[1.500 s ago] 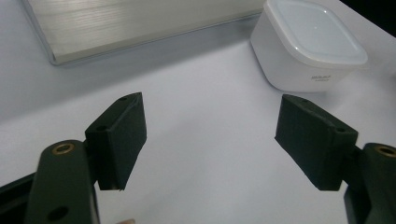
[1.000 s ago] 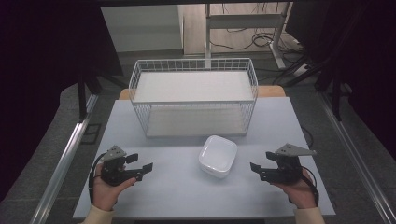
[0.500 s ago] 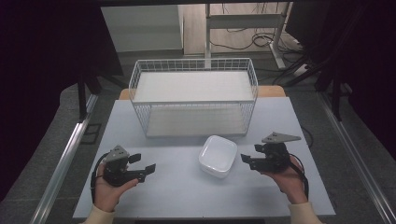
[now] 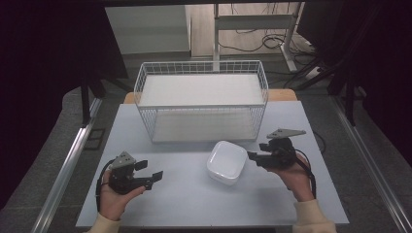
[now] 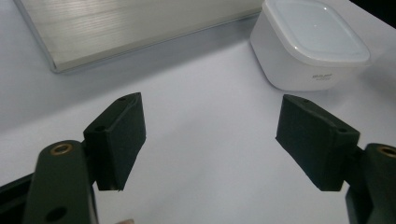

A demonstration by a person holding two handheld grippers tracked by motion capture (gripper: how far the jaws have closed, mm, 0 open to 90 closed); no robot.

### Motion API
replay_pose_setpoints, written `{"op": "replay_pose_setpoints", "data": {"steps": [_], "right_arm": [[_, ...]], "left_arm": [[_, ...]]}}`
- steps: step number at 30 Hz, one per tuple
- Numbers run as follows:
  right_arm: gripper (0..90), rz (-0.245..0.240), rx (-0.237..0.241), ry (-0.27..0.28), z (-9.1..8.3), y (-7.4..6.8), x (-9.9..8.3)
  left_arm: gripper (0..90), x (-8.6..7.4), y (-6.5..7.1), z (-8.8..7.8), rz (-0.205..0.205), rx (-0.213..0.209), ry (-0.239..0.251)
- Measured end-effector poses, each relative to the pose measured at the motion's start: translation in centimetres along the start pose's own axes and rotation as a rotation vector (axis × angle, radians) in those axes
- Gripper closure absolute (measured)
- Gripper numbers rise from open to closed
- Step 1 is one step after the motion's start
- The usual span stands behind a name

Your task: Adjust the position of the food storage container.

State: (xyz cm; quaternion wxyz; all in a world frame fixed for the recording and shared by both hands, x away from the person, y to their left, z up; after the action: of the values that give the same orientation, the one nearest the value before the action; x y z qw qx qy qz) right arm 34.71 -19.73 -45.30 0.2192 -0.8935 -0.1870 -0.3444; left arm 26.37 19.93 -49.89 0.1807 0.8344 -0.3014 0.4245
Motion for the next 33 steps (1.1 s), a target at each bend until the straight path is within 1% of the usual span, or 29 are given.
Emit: {"op": "replay_pose_setpoints", "data": {"steps": [2,4,7,8,9,10,11,12,13,15,16,17,18,19,23,25,28,32,33], "right_arm": [[42.5,-0.002,0.002,-0.001,0.2,0.0,0.1],[44.7,-0.01,-0.002,-0.014,0.6,0.0,0.3],[48.2,-0.006,-0.012,-0.031,1.3,0.1,0.7],[50.8,0.001,-0.022,-0.037,1.9,0.3,1.0],[52.1,-0.002,-0.025,-0.046,2.3,0.4,1.1],[52.1,-0.002,-0.025,-0.046,2.3,0.4,1.1],[56.0,-0.002,-0.034,-0.062,2.9,0.6,1.3],[56.0,-0.002,-0.034,-0.062,2.9,0.6,1.3],[59.5,-0.009,-0.037,-0.073,3.6,0.8,1.5],[63.4,-0.015,-0.044,-0.083,4.1,0.9,1.7],[63.4,-0.015,-0.044,-0.083,4.1,0.9,1.7],[69.5,-0.028,-0.056,-0.089,4.6,1.1,1.9],[69.5,-0.028,-0.056,-0.089,4.6,1.1,1.9],[74.9,-0.041,-0.067,-0.094,5.1,1.2,2.0],[85.0,-0.047,-0.08,-0.106,6.1,1.4,2.3],[88.6,-0.053,-0.078,-0.107,6.6,1.5,2.5],[89.4,-0.082,-0.09,-0.132,7.4,1.5,2.5],[89.5,-0.137,-0.085,-0.151,8.4,1.0,2.6],[89.5,-0.137,-0.085,-0.151,8.4,1.0,2.6]], "left_arm": [[23.0,0.0,0.0,0.0,0.0,0.001,0.0],[23.0,0.0,0.0,0.1,-0.004,0.001,-0.003],[23.0,-0.1,0.0,0.1,-0.003,0.0,-0.005],[23.0,-0.1,-0.1,0.1,0.001,0.0,-0.005],[23.0,-0.1,-0.1,0.1,-0.002,0.0,-0.005],[23.0,-0.1,-0.1,0.1,-0.002,0.0,-0.005],[23.0,-0.1,-0.2,0.1,-0.007,0.001,-0.005],[23.1,-0.1,-0.2,0.1,-0.007,0.001,-0.005],[23.1,-0.2,-0.3,0.1,-0.007,0.002,-0.005],[23.1,-0.2,-0.3,0.0,-0.01,0.003,-0.006],[23.1,-0.2,-0.3,0.0,-0.01,0.003,-0.006],[23.1,-0.3,-0.3,0.1,-0.007,0.002,-0.007],[23.1,-0.3,-0.3,0.1,-0.007,0.002,-0.007],[23.1,-0.3,-0.3,0.1,-0.01,0.001,-0.008],[23.3,-0.3,-0.1,0.2,-0.007,0.002,-0.009],[23.3,-0.2,-0.1,0.2,-0.004,0.001,-0.009],[23.3,-0.3,-0.1,0.3,-0.004,0.0,-0.013],[23.3,-0.4,-0.2,0.4,-0.006,0.0,-0.018],[23.3,-0.4,-0.2,0.4,-0.006,0.0,-0.018]]}}
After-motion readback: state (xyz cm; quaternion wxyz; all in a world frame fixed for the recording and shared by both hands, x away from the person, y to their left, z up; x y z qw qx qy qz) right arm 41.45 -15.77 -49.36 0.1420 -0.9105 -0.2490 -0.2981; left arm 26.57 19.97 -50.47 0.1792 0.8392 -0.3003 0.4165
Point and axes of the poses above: each handheld gripper's, and its own axes: z roughly forward along the jaws, x roughly out of its top, y roughly to its right, the point moved 4 cm from there along z, roughly forward along the jaws, and after that the axes turned 13 degrees about z, right-handed, at the moved point
